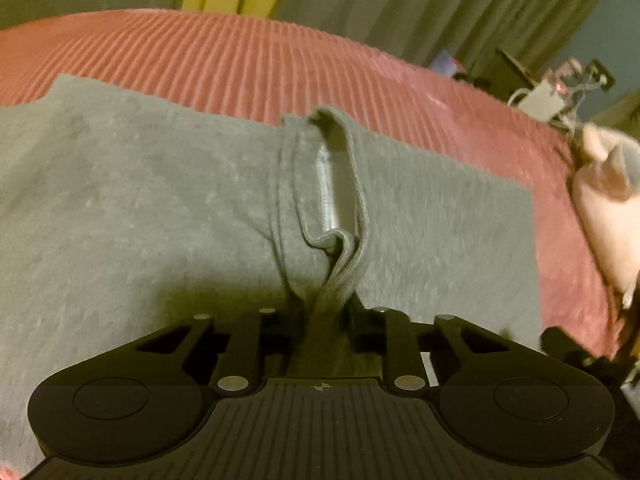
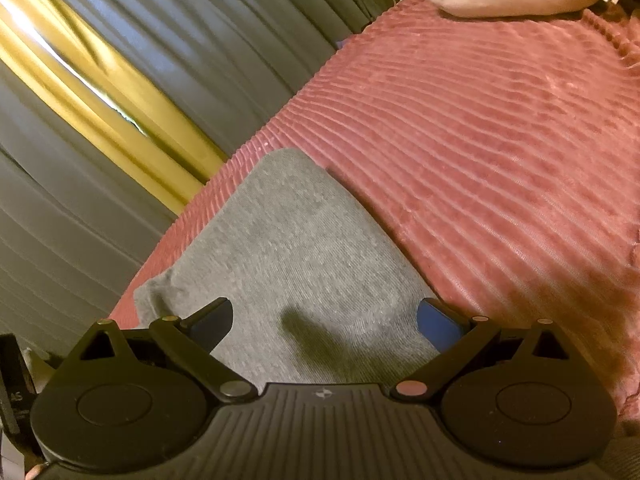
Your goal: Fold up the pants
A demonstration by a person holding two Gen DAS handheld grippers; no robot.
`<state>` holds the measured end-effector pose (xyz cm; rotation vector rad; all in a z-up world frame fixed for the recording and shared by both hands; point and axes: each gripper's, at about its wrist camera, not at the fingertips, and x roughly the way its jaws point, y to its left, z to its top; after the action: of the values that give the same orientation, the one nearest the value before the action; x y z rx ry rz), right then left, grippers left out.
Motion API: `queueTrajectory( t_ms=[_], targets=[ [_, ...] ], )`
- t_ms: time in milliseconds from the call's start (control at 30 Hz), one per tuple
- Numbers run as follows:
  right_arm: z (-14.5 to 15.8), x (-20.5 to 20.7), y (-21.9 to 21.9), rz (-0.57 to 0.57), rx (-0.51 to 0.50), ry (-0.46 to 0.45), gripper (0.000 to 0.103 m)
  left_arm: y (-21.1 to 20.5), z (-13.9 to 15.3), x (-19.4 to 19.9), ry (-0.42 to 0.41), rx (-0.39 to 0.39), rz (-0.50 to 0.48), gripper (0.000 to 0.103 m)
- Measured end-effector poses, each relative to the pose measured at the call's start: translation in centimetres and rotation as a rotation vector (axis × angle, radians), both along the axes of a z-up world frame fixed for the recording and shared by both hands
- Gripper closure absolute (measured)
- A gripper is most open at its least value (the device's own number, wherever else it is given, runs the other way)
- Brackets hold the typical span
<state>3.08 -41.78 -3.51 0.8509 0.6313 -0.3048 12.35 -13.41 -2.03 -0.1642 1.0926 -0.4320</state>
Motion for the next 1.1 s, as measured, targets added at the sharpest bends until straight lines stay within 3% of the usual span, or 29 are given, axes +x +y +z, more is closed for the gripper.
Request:
queueTrajectory(
  t_ms=[500, 700, 900, 1000, 1033, 1100],
  targets=[
    [0.5, -0.3, 0.2, 0.024, 0.003, -0.064, 0.004, 1.6, 3.3, -1.5, -0.114, 0.024, -0.029, 0.083],
    [0.9, -0.9, 0.1, 0.036, 0.018, -0.146, 0.004, 3.6, 3.3, -1.0, -0.103, 0.048, 0.005, 0.083],
    [0.5, -0.4, -0.1, 0.021, 0.036, -0.104, 0.004, 6.4, 3.1, -0.4, -0.087, 0.068, 0.059, 0.083],
    [0.3, -0.1, -0.1, 0.024, 0.040, -0.082, 0.004, 7.8, 3.2, -0.1, -0.094, 0.102, 0.093, 0.091],
    [0.3, -0.1, 0.0, 0.029, 0.034, -0.081, 0.004, 8.4, 3.2, 0.0, -0.098, 0.117, 0.119, 0.101],
    [0.4, 0.1, 0.4, 0.047, 0.011, -0.080, 0.004, 9.6, 3.2, 0.3, -0.126, 0.204, 0.188, 0.101]
  ],
)
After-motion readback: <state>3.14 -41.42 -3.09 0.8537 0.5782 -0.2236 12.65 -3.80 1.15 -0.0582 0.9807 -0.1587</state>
